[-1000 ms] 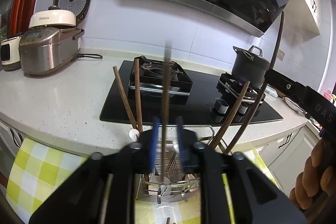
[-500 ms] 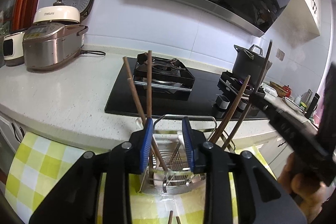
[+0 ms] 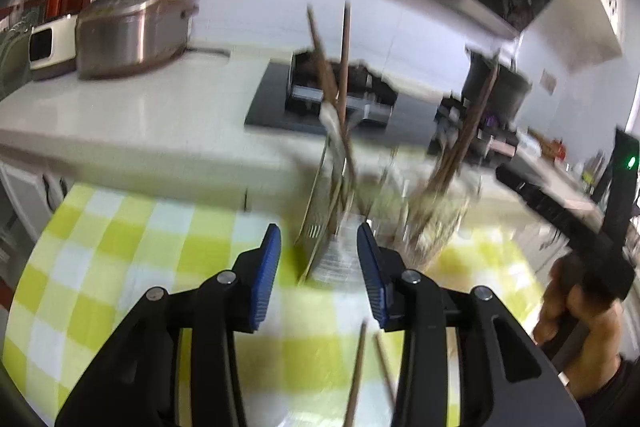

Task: Organize utensils
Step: 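Lower both chopsticks into the wire rack and open both tools, then move both open tools back over the last wooden chopsticks on the cloth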

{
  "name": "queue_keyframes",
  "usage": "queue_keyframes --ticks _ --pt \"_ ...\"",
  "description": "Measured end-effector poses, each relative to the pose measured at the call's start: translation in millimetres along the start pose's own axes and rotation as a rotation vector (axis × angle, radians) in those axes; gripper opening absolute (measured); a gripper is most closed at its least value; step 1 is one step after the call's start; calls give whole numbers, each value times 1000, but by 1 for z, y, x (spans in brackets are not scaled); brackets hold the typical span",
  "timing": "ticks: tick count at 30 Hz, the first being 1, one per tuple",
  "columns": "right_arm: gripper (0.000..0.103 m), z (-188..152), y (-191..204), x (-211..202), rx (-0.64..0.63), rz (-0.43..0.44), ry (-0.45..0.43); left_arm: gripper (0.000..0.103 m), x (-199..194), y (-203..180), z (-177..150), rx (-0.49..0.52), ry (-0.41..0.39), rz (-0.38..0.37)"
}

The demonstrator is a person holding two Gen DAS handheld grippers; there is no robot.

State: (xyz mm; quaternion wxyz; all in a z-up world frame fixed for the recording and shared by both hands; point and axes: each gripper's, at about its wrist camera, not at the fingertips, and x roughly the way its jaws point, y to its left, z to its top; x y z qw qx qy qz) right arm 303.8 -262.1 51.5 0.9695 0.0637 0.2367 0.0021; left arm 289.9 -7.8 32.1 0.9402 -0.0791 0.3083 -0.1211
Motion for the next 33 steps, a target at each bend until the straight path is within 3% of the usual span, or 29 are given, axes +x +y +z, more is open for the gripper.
queue_keyframes --ticks 9,17,26,29,33 --pt "81 -88 -13 -25 10 -46 197 39 8 -15 -75 147 208 -44" --pt "84 -130 -14 -48 21 -74 303 38 24 -41 -110 262 345 -47" --pt "84 -142 -14 -50 -27 -64 389 26 39 -47 -119 323 384 20" --pt "84 -143 -14 -48 -15 -56 423 8 39 -44 -119 329 380 36" --pt "84 -144 -5 -48 -32 -21 430 7 36 -35 -117 311 378 45"
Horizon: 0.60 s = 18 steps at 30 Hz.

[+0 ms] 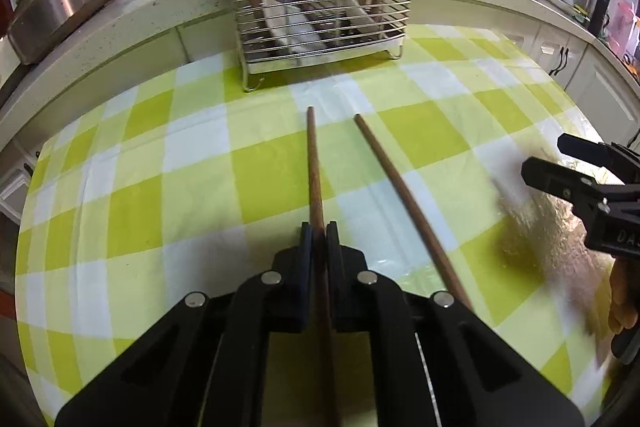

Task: Organize utensils
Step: 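Move both open tools back over the last wooden chopsticks on the cloth, then close the right tool on a wooden chopstick while the left tool grasps another chopstick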

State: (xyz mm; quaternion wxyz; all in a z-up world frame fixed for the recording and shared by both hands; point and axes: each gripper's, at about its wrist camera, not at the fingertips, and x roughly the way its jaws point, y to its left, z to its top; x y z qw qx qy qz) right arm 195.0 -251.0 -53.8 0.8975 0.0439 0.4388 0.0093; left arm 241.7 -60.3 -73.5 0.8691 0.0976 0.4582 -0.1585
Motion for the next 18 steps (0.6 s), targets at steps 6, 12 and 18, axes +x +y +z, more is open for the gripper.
queue_keyframes --ticks 6,12,18 --pt "84 0 24 3 -39 36 24 7 -6 31 -9 -78 -9 20" --pt "84 -1 50 11 -72 61 64 7 -13 68 -19 -162 -21 45" --pt "81 -2 75 20 -113 73 91 7 -22 92 -25 -213 -39 50"
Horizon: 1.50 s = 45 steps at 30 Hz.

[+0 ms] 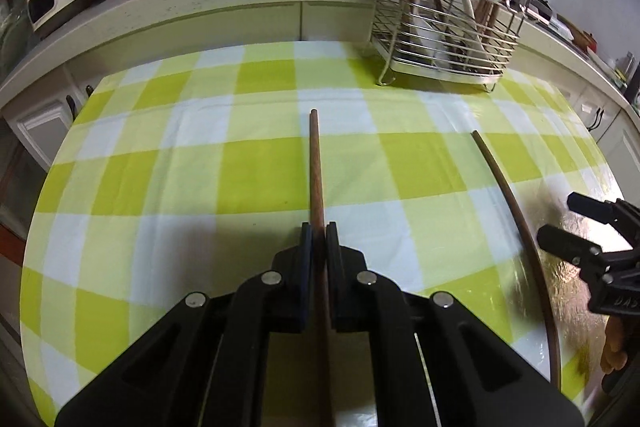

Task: Organize utensils
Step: 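Close the right tool on a wooden chopstick while the left tool grasps another chopstick, then lift both chopsticks upright with both tools toward the wire rack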

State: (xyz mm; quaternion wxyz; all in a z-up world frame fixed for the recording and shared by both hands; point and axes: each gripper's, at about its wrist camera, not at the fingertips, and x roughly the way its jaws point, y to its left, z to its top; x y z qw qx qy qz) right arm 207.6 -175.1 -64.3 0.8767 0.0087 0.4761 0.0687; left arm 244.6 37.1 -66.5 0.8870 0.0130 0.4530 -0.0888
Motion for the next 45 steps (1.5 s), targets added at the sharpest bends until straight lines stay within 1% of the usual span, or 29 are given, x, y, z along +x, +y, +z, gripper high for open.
queue_keyframes --ticks 1,2,3,6,7,10,11,12,13,17,21,34,45 --pt "80 0 5 1 -10 -10 -3 7 -2 1 0 -2 -4 -2" --pt "75 1 7 1 -18 -13 -4 7 -3 1 1 -5 -9 -4" --pt "67 1 11 3 -29 -21 1 7 -5 2 1 -7 -15 -7" --pt "56 2 17 6 -51 -60 1 7 -12 4 3 -13 -35 -14" --pt "54 2 19 7 -58 -71 1 7 -14 4 4 -15 -43 -16" --pt "40 4 27 7 -80 -68 -1 7 -22 5 8 -20 -65 -24" --pt "31 4 29 7 -89 -66 -3 7 -25 5 9 -22 -73 -26" --pt "19 3 31 7 -97 -65 -6 7 -30 6 11 -25 -85 -29" --pt "14 3 34 7 -102 -73 -10 7 -33 6 12 -26 -93 -31" --pt "11 5 33 7 -88 -54 -13 7 -48 8 17 -30 -128 -33" --pt "10 8 29 -2 -76 -43 -47 7 -58 7 20 -37 -153 -42" --pt "9 23 12 -59 -42 -19 -181 7 -86 -1 27 -44 -234 -62" --pt "9 27 5 -93 -29 -5 -250 7 -108 -10 31 -29 -281 -69"
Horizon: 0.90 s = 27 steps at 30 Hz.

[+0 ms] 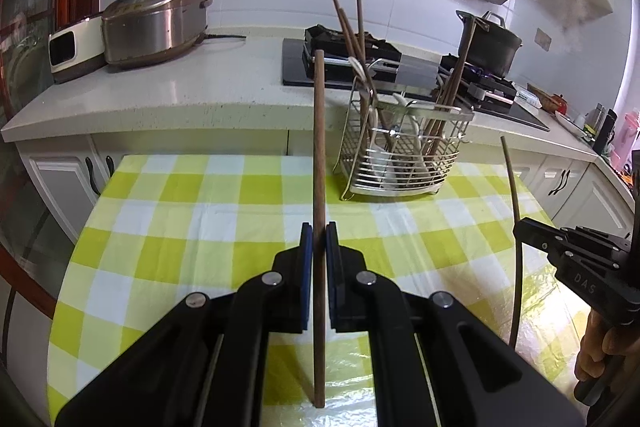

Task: Organize utensils
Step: 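Lift both chopsticks upright with both tools toward the wire rack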

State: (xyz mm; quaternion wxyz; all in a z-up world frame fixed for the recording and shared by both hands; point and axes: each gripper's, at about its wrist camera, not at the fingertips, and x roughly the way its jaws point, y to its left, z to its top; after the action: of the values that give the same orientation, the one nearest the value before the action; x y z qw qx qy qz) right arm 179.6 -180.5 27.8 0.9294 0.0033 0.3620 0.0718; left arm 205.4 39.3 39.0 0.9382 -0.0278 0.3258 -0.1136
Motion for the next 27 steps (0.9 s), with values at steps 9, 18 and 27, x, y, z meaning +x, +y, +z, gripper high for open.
queue_keyframes --ticks 9,18,27 --pt "9 9 -7 -28 9 -7 -65 7 -15 -9 9 11 -41 -20" --pt "9 14 -19 -51 27 -23 -127 7 -27 -22 17 27 -69 -37" --pt "9 46 -26 -72 22 -1 -201 7 -38 -40 50 58 -132 -76"
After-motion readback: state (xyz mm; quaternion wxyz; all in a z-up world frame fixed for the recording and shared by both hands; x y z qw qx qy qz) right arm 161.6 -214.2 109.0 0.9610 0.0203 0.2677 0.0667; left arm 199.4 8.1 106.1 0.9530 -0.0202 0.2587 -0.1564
